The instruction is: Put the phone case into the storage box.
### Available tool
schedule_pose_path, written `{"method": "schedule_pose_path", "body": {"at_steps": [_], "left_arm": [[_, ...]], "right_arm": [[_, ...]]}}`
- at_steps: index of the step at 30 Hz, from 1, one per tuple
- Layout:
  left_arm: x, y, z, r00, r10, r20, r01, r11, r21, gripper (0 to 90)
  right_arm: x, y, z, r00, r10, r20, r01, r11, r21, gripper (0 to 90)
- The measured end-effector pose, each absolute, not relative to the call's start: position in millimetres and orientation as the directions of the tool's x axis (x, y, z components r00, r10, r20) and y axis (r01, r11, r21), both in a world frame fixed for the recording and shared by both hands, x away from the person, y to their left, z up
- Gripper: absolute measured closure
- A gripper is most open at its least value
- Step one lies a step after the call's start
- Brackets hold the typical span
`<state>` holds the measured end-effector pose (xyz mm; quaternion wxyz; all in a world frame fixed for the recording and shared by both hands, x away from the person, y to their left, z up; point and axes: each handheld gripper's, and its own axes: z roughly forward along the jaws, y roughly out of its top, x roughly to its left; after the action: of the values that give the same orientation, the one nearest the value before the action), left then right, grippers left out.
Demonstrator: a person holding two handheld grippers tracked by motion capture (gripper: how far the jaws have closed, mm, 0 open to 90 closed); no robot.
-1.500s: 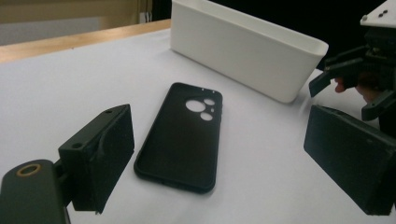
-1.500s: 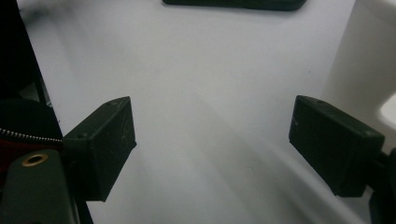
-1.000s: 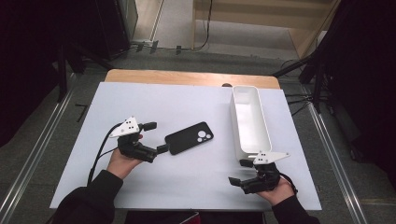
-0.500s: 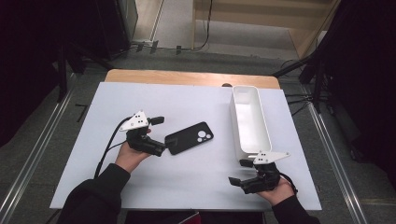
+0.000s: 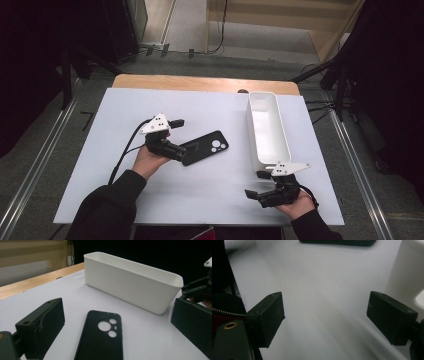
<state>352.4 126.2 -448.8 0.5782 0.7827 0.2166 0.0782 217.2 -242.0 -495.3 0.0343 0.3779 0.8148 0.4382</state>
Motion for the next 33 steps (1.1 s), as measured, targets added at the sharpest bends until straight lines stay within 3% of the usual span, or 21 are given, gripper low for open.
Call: {"method": "schedule_pose_path", "body": {"at_steps": [10,33], "left_arm": [[370,104,-457,0.895,0.423,-0.141,0.264,-0.248,0.932,0.0],[370,109,-479,0.89,0.433,-0.142,0.272,-0.256,0.928,0.0]], "right_arm": [[217,-243,-495,-0.717,0.644,0.268,0.578,0.333,0.745,13.1],[216,-243,-495,-0.715,0.645,0.269,0.58,0.333,0.743,13.1]]}}
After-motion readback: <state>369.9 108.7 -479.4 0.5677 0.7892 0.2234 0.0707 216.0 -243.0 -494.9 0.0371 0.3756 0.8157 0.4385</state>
